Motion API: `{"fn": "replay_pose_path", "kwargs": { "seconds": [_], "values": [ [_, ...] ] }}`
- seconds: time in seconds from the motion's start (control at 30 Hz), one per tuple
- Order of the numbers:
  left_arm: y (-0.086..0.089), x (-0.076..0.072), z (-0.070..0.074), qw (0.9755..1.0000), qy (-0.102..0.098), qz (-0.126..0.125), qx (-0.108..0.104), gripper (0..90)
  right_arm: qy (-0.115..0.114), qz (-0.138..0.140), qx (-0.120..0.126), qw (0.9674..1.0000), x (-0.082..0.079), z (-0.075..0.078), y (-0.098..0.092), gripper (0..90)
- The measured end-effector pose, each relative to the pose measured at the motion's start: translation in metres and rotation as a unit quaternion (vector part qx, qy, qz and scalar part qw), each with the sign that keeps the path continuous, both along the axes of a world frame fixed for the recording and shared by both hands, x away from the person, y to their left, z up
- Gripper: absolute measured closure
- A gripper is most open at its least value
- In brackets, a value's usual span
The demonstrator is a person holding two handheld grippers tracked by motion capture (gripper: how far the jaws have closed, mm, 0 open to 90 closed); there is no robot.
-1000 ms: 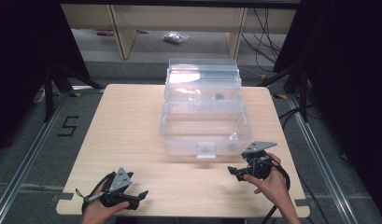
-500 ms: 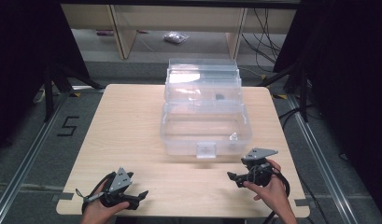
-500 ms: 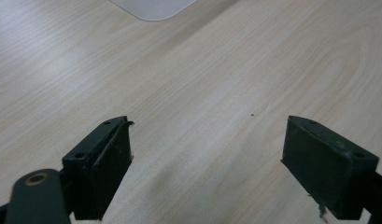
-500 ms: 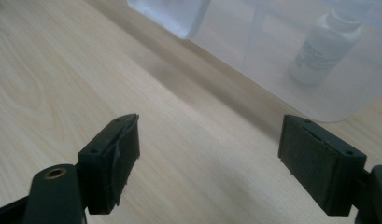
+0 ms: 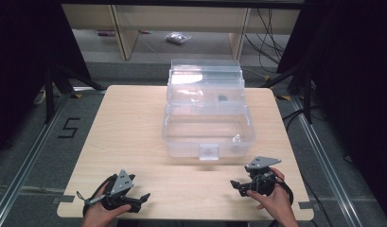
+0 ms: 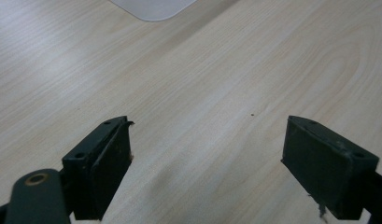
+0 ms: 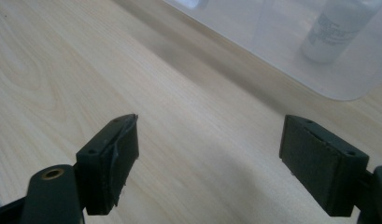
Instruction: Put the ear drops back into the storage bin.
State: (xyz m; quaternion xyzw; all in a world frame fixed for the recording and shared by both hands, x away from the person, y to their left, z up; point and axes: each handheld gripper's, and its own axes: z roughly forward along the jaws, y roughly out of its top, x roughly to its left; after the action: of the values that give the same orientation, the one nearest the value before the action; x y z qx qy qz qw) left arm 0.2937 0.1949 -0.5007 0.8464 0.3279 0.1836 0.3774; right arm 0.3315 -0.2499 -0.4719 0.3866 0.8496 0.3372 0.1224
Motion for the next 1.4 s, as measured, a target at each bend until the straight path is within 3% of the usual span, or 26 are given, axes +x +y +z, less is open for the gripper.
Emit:
{"fn": "replay_pose_path", "kwargs": {
  "seconds": [0.1,0.2,0.3,0.37,0.4,0.47,0.5,0.57,0.67,0.7,0.73,0.8,0.83,0.9,0.97,1.07,1.13,1.17,1.2,1.3,1.4],
  "values": [
    [0.000,0.000,0.000,1.0000,0.000,-0.002,0.001,15.1,0.008,-0.007,0.002,0.9999,-0.004,-0.002,0.000,20.6],
    [0.000,0.000,0.000,1.0000,0.000,-0.002,0.001,15.0,-0.002,0.009,-0.007,0.9999,-0.004,-0.005,-0.002,20.5],
    [0.000,0.000,0.000,1.0000,0.000,-0.001,0.001,15.0,-0.006,0.001,-0.003,1.0000,-0.006,-0.009,-0.001,19.9],
    [0.000,0.000,0.000,1.0000,0.000,-0.002,0.002,15.0,0.010,0.002,-0.009,0.9999,-0.009,-0.007,-0.002,19.7],
    [0.000,0.000,0.000,1.0000,0.000,-0.002,0.002,15.0,-0.005,0.001,0.005,1.0000,-0.009,-0.012,-0.001,19.5],
    [-0.001,0.000,0.000,1.0000,0.001,-0.002,-0.002,15.0,-0.003,0.005,-0.005,1.0000,-0.011,-0.011,-0.001,19.4],
    [-0.001,0.000,0.000,1.0000,0.001,-0.001,-0.003,15.0,0.017,-0.001,-0.006,0.9998,-0.014,-0.010,-0.001,19.2],
    [0.000,0.000,0.000,1.0000,0.000,-0.003,0.004,15.0,-0.007,0.010,-0.004,0.9999,-0.013,-0.013,-0.002,18.9],
    [-0.001,-0.001,0.000,1.0000,0.002,-0.002,-0.005,15.0,0.015,-0.003,-0.001,0.9999,-0.017,-0.012,-0.001,18.7],
    [-0.001,-0.001,0.000,1.0000,0.001,-0.003,-0.005,15.0,-0.001,0.003,-0.001,1.0000,-0.017,-0.014,-0.002,18.7],
    [-0.001,-0.001,0.000,1.0000,0.001,-0.003,-0.005,15.0,-0.002,0.003,-0.002,1.0000,-0.017,-0.014,-0.003,18.6],
    [0.000,0.000,0.000,1.0000,-0.001,-0.002,0.002,15.0,0.006,0.003,-0.004,1.0000,-0.019,-0.014,-0.004,18.5],
    [-0.001,0.000,0.000,1.0000,0.000,-0.001,-0.005,15.0,0.012,-0.002,-0.001,0.9999,-0.020,-0.013,-0.004,18.3],
    [-0.002,-0.001,-0.001,0.9999,0.001,0.000,-0.011,15.0,-0.004,0.003,-0.002,1.0000,-0.021,-0.016,-0.005,18.1],
    [-0.002,-0.001,-0.001,0.9999,0.001,0.000,-0.011,15.0,0.009,-0.004,0.000,1.0000,-0.023,-0.015,-0.007,17.8],
    [-0.002,-0.001,-0.001,0.9999,0.000,0.000,-0.011,15.0,0.010,-0.006,-0.002,0.9999,-0.025,-0.015,-0.008,17.5],
    [-0.002,-0.001,-0.001,0.9999,0.002,0.000,-0.010,15.0,0.000,-0.003,-0.003,1.0000,-0.026,-0.017,-0.009,17.4],
    [-0.001,0.000,-0.001,1.0000,-0.001,-0.002,0.003,15.0,0.014,-0.009,-0.002,0.9999,-0.028,-0.015,-0.009,17.3],
    [-0.001,0.000,-0.001,1.0000,-0.001,-0.002,0.003,15.0,0.001,-0.003,-0.003,1.0000,-0.027,-0.017,-0.010,17.3],
    [-0.002,-0.001,-0.001,0.9999,0.001,0.000,-0.012,15.0,0.008,-0.007,-0.003,0.9999,-0.031,-0.016,-0.011,16.9],
    [-0.001,0.000,-0.001,1.0000,-0.001,-0.001,0.001,15.0,0.000,-0.007,-0.001,1.0000,-0.032,-0.016,-0.012,16.9]
  ]
}}
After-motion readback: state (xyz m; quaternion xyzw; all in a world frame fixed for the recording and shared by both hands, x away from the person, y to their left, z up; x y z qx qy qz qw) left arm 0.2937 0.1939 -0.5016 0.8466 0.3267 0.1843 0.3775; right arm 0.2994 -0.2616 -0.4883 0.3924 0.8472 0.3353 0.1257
